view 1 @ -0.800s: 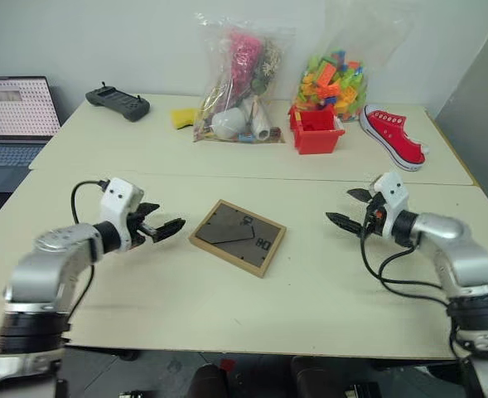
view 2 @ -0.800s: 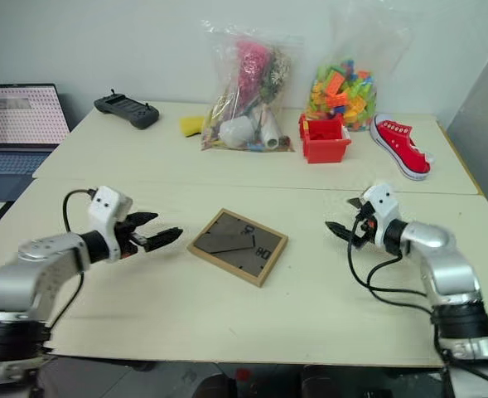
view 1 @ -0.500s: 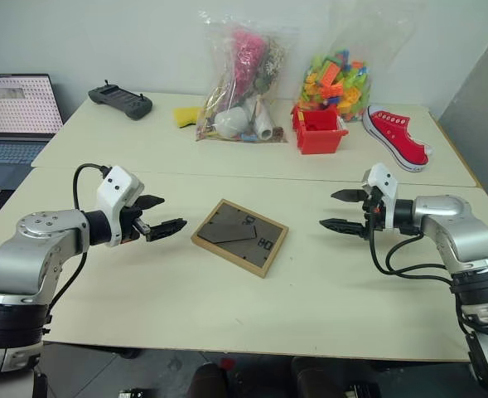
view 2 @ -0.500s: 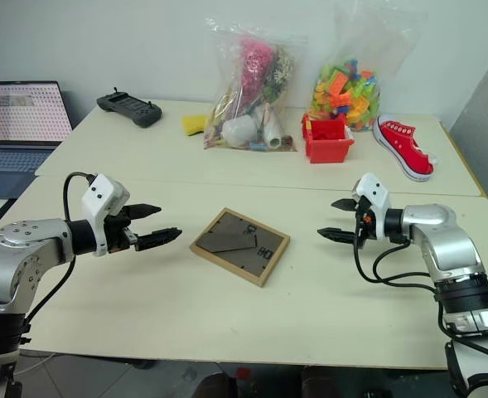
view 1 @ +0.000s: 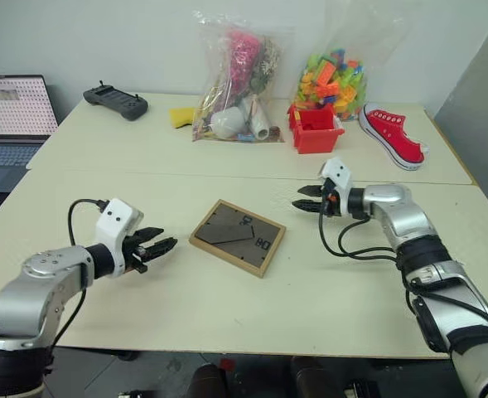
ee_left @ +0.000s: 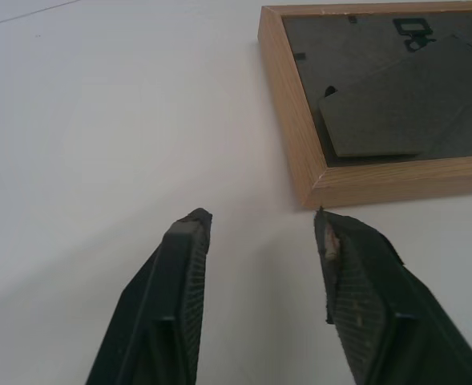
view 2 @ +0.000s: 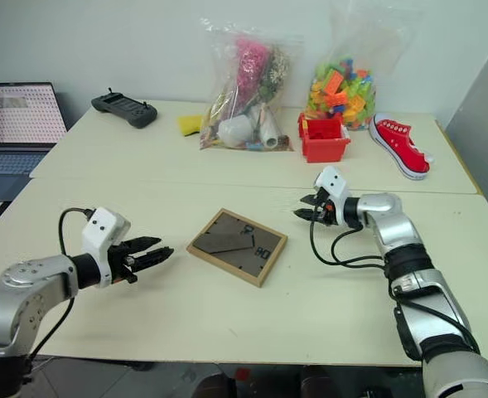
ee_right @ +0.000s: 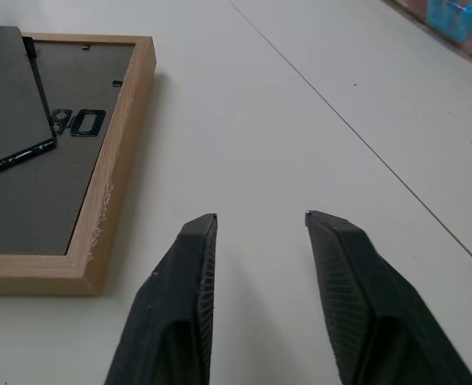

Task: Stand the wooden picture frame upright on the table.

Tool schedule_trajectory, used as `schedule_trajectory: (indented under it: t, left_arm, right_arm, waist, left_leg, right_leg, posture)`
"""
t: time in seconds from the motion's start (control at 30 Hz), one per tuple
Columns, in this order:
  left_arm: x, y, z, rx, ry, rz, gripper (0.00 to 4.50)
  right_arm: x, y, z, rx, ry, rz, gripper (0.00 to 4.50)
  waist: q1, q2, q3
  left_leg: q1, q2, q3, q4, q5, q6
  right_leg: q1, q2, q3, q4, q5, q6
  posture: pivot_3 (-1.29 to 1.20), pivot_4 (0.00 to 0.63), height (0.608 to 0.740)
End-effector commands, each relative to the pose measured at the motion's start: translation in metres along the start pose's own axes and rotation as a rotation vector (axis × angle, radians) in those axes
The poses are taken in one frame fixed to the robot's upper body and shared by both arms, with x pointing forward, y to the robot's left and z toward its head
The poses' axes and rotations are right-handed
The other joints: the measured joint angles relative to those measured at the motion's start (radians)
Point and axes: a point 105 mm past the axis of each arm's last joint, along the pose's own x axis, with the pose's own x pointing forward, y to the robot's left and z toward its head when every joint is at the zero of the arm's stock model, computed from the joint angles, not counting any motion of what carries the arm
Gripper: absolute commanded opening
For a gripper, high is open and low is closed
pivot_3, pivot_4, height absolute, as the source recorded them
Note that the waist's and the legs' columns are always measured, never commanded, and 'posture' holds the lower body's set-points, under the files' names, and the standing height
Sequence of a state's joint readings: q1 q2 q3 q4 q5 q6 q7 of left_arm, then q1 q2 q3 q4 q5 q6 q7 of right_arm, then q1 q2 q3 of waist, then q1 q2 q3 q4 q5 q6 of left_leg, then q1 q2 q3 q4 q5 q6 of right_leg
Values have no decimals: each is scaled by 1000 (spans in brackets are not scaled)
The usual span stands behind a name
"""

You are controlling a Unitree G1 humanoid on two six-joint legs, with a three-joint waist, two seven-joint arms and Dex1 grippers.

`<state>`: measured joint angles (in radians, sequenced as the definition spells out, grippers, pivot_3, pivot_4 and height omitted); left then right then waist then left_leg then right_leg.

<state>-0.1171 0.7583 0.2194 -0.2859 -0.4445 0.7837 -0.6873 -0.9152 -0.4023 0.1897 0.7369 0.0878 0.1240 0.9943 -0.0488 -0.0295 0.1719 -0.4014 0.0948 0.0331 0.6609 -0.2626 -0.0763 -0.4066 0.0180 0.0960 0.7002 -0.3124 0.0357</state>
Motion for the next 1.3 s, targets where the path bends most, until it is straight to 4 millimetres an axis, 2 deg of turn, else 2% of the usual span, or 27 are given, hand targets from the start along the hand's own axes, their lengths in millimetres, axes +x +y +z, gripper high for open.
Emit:
schedule_trajectory:
  t: [0.03, 0.13, 0.23, 0.37, 0.5, 0.57, 0.8, 0.97, 1.1, 1.3]
  left_arm:
    - [7, -9, -1, 32, -8, 23, 1191]
    - [15, -12, -6, 22, -4, 40, 570]
    - [24, -19, -4, 8, -19, 14, 64]
    - [41, -24, -1, -12, -28, -5, 64]
    - [61, -41, 5, 3, -32, -69, 64]
    - [67, -47, 9, 12, -39, -95, 64]
    - [69, -57, 12, 31, -31, -178, 64]
    - [67, -56, 11, 46, -18, -192, 64]
    - [69, -61, 12, 66, -11, -221, 64]
    - [81, -84, 14, 97, -13, -298, 64]
  right_arm:
    - [10, 4, 3, -43, -10, 9, 760]
    - [19, 13, -1, -32, -14, 28, 65]
    - [27, 31, -2, -32, -27, 81, 0]
    - [26, 53, -1, -32, -38, 162, 0]
    - [11, 81, -1, -6, -49, 285, 0]
    - [3, 88, -2, 8, -40, 308, 0]
    - [-13, 82, -7, 42, 3, 229, 0]
    - [-20, 73, -9, 48, 23, 182, 0]
    - [-17, 51, -13, 34, 43, 47, 0]
    - [-14, 61, -13, 57, 32, 94, 0]
  waist:
    - [0, 0, 0]
    - [-2, 0, 0]
    - [-4, 0, 0]
    - [3, 0, 0]
    - [15, 0, 0]
    - [20, 0, 0]
    - [19, 0, 0]
    - [19, 0, 0]
    - [18, 0, 0]
    - [21, 0, 0]
  left_leg:
    - [0, 0, 0, 0, 0, 0]
    - [0, 0, 0, 0, 0, 0]
    - [0, 0, 0, 0, 0, 0]
    - [0, 0, -1, 0, 0, 0]
    - [0, -1, -1, 1, 0, 0]
    - [0, -1, -1, 1, 0, 0]
    - [0, -1, -1, 1, 0, 0]
    - [0, -1, -1, 1, 0, 0]
    - [0, -1, -1, 1, 0, 0]
    - [0, -2, -1, 1, 0, 0]
  right_leg:
    - [0, 0, 0, 0, 0, 0]
    - [0, 0, 0, 0, 0, 0]
    - [0, 0, 0, 1, 0, 0]
    - [0, 0, -1, 1, 0, 0]
    - [0, 0, 0, 2, 0, 0]
    - [0, 0, -1, 2, 0, 0]
    - [0, 0, 0, 2, 0, 0]
    - [0, 0, 0, 2, 0, 0]
    - [0, 0, 0, 1, 0, 0]
    - [1, 0, 0, 1, 0, 0]
  posture:
    - [0, 150, 740]
    - [0, 150, 740]
    - [0, 150, 740]
    - [0, 150, 740]
    - [0, 150, 740]
    - [0, 150, 740]
    - [0, 150, 740]
    - [0, 150, 740]
    - [0, 150, 740]
    - [0, 150, 740]
